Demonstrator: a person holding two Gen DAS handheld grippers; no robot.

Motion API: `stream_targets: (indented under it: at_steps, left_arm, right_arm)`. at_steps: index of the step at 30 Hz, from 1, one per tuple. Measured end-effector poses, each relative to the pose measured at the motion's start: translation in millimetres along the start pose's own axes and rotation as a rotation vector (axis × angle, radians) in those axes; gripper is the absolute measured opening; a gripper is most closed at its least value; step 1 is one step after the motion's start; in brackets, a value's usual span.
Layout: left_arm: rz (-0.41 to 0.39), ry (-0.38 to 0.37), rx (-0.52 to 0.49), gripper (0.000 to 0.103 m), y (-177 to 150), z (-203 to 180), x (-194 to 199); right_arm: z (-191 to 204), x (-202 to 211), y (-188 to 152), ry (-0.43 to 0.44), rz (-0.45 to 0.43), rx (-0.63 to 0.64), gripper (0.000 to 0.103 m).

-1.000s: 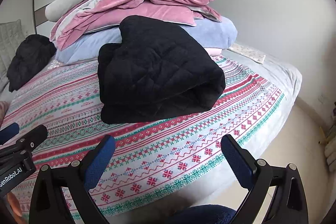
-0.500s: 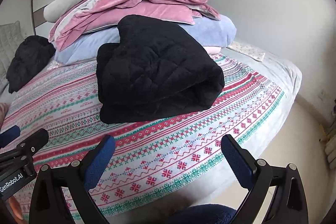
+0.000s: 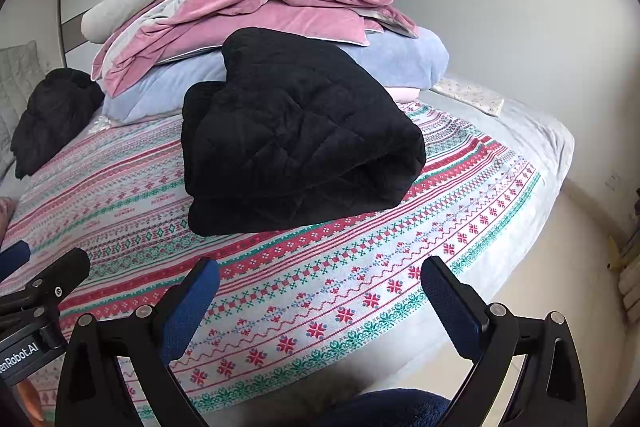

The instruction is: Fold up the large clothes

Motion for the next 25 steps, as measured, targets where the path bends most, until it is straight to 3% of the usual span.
stream_targets:
  at_steps: [25]
  left_arm:
    - [0.002, -0.003, -0.009, 0.1, -2.8, -2.3, -0.2]
  right_arm:
    - [-0.4, -0.8, 0.2, -0.001, 0.0, 0.001, 0.101]
Point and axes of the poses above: each gripper's, at about its wrist camera, not at the fingertips, and x roughly against the way its jaws point, z to its left, y to its top, the point moved 2 cm from there along -x, roughly the way its jaws point, and after that the axes turned 6 degrees about x, right-handed, at the moved point
